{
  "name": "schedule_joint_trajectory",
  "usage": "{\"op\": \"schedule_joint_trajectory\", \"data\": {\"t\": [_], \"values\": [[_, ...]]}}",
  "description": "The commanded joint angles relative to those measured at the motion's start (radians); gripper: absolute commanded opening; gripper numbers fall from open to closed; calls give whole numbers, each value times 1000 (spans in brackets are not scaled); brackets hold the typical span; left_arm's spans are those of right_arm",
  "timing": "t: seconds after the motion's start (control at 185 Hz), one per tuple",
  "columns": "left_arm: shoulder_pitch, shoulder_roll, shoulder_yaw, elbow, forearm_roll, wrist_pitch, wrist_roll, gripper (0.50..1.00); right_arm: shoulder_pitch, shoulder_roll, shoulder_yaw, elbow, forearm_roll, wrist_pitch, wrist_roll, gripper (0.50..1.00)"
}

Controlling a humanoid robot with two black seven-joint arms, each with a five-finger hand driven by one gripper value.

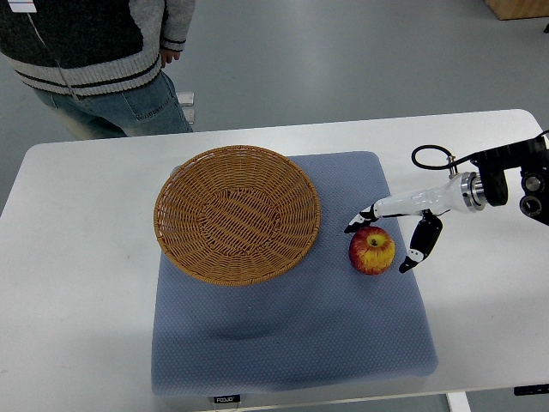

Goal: Place red apple in basket with right hand
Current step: 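Lower the open right hand down around the red apple, then close the right hand fingers around the red apple, then lift the apple with the right hand and carry it over the basket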

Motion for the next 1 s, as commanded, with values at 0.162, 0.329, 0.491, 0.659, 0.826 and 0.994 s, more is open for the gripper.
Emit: {"op": "schedule_joint_trajectory", "data": {"t": [0.162, 0.329, 0.491, 0.659, 0.826, 0.994], "values": [[0, 0, 0, 1, 0, 0, 0, 1000, -35, 41, -4, -18, 0, -64, -9, 913], [0, 0, 0, 1, -1, 0, 0, 1000, -54, 53, -5, -21, -2, -81, -11, 897], [0, 0, 0, 1, 0, 0, 0, 1000, -52, 53, -5, -39, -5, -101, -21, 752], [0, 0, 0, 1, 0, 0, 0, 1000, -48, 53, -4, -58, -6, -108, -23, 621], [0, 0, 0, 1, -1, 0, 0, 1000, -29, 53, 1, -64, -5, -139, -21, 607], [0, 0, 0, 1, -1, 0, 0, 1000, 63, 82, 13, -69, 14, -138, -23, 599]]}}
